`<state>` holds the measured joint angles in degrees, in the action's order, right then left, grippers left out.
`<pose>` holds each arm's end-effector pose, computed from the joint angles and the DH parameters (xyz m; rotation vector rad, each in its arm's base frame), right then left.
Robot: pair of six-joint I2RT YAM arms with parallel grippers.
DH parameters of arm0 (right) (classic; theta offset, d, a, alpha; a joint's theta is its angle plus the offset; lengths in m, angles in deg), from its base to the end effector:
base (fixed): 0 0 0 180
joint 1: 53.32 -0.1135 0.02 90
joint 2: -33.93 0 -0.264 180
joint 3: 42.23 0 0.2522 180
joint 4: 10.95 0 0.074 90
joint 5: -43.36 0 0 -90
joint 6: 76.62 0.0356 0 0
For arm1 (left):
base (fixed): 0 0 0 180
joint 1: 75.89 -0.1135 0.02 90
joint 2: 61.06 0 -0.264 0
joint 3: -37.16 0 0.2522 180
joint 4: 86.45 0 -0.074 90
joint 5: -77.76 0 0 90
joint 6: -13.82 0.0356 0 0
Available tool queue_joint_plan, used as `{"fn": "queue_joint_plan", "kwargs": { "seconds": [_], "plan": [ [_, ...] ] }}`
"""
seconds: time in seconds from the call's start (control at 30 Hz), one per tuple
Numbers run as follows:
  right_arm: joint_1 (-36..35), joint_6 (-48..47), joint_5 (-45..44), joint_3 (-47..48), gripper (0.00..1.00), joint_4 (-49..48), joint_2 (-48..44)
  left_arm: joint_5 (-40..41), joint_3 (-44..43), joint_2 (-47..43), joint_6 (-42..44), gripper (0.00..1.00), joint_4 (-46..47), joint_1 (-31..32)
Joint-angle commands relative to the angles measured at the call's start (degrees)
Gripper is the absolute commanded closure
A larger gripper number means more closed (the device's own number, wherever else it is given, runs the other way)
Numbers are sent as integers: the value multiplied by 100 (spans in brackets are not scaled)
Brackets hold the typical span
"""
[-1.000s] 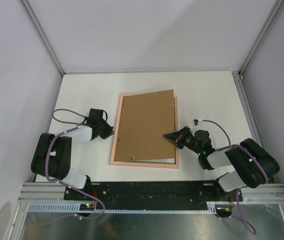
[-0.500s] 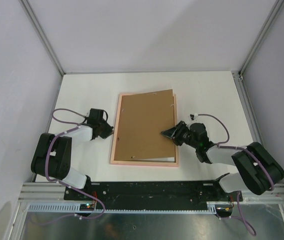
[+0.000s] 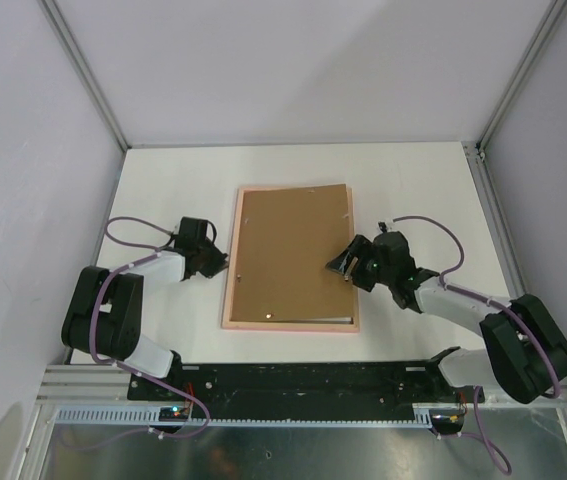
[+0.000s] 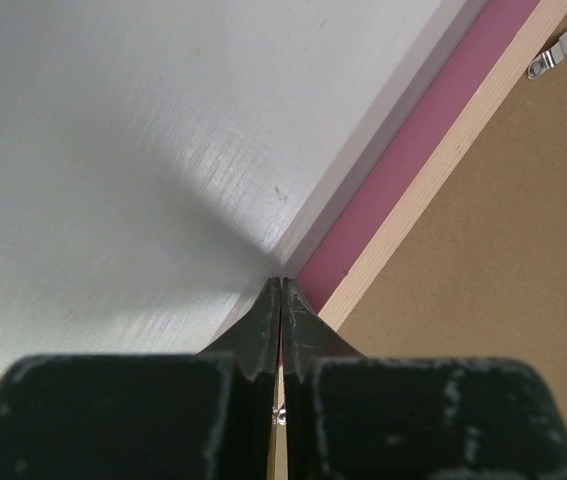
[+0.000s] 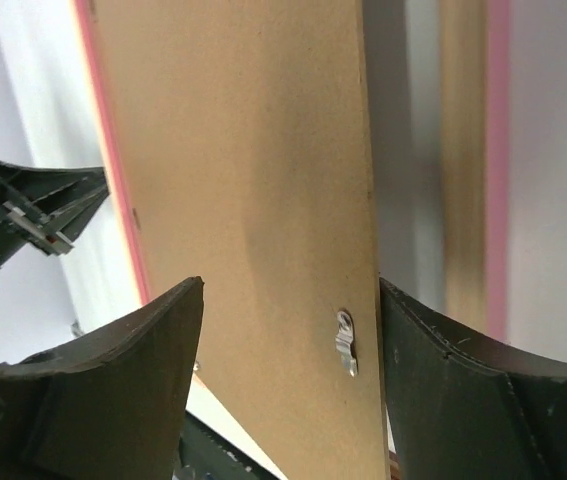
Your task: Put the photo into the frame
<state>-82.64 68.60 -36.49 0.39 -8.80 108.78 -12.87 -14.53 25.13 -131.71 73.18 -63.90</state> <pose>0.2187 0.1300 0.1722 0.4192 2.3138 0.9877 0.2673 -0.0572 0.1444 -0.9595 2.4148 -0.4690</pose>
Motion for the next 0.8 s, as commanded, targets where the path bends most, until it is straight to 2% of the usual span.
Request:
{"fn": "queue_joint_plan", "kwargs": {
  "seconds": [0.0, 0.2, 0.4, 0.6, 0.77],
  "plan": [
    [69, -634, -520, 505, 28, 1105, -281, -26, 21, -218, -9, 100, 46, 71],
    [218, -1133, -1189, 832, 26, 2067, -487, -27, 9, -264, 54, 100, 38, 70],
    [475, -1462, -1607, 1080, 27, 2413, -420, -100, -22, -359, 96, 100, 40, 76],
    [765, -1668, -1609, 1418, 41, 2338, 131, -136, -95, -381, 191, 100, 33, 72],
    [779, -1757, -1595, 1697, 43, 2191, 698, -192, -117, -363, 302, 100, 35, 72]
  ]
}}
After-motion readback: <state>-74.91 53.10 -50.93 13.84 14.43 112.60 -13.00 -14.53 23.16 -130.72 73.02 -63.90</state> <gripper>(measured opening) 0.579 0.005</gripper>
